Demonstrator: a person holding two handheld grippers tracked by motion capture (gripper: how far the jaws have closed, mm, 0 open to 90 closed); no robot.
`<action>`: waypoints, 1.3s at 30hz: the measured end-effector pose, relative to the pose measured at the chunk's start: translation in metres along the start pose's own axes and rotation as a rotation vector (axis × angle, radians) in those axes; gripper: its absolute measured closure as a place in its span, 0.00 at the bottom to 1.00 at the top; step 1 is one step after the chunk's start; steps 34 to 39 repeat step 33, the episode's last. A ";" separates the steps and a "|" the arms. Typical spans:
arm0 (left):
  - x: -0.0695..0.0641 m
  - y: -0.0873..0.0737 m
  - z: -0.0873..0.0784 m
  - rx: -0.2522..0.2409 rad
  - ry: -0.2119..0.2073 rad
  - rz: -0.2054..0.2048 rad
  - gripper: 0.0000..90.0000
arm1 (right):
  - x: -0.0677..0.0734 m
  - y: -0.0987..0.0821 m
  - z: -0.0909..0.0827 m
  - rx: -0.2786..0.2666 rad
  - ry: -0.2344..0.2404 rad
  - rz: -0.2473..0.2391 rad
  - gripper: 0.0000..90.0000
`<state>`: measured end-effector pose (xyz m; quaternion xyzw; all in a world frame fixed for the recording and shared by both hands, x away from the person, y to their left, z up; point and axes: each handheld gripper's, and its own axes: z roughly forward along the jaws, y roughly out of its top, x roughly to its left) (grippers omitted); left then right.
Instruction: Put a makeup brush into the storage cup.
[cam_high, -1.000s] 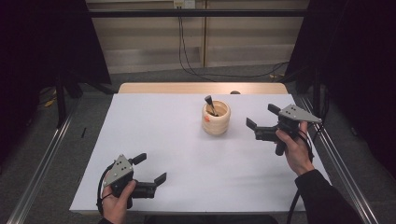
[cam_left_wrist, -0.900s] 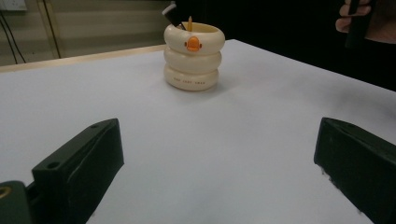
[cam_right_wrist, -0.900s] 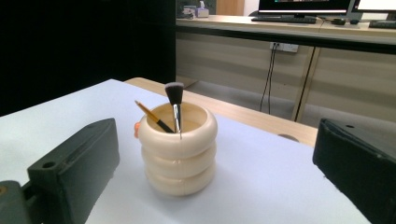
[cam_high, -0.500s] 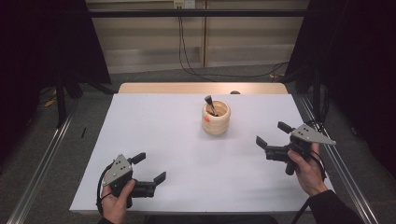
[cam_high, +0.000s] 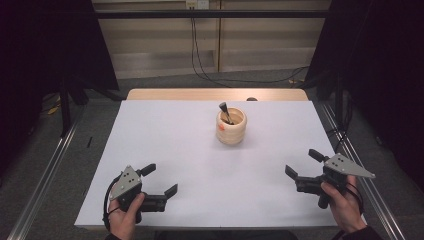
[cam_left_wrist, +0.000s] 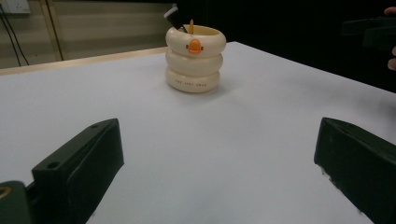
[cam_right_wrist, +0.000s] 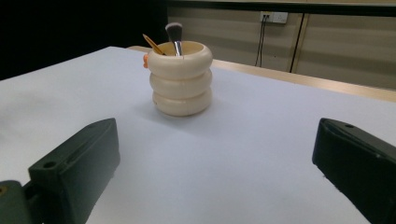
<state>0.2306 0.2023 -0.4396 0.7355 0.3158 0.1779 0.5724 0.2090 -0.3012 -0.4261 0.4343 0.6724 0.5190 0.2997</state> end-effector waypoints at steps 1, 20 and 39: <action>0.000 0.000 0.000 0.000 0.000 -0.001 0.01 | 0.000 -0.001 -0.002 -0.006 -0.008 -0.001 0.01; -0.004 0.000 -0.007 -0.021 0.026 -0.007 0.01 | 0.001 -0.026 -0.033 0.003 -0.033 0.036 0.01; -0.005 -0.001 -0.008 -0.019 0.022 -0.007 0.01 | 0.001 -0.027 -0.030 0.004 -0.034 0.012 0.02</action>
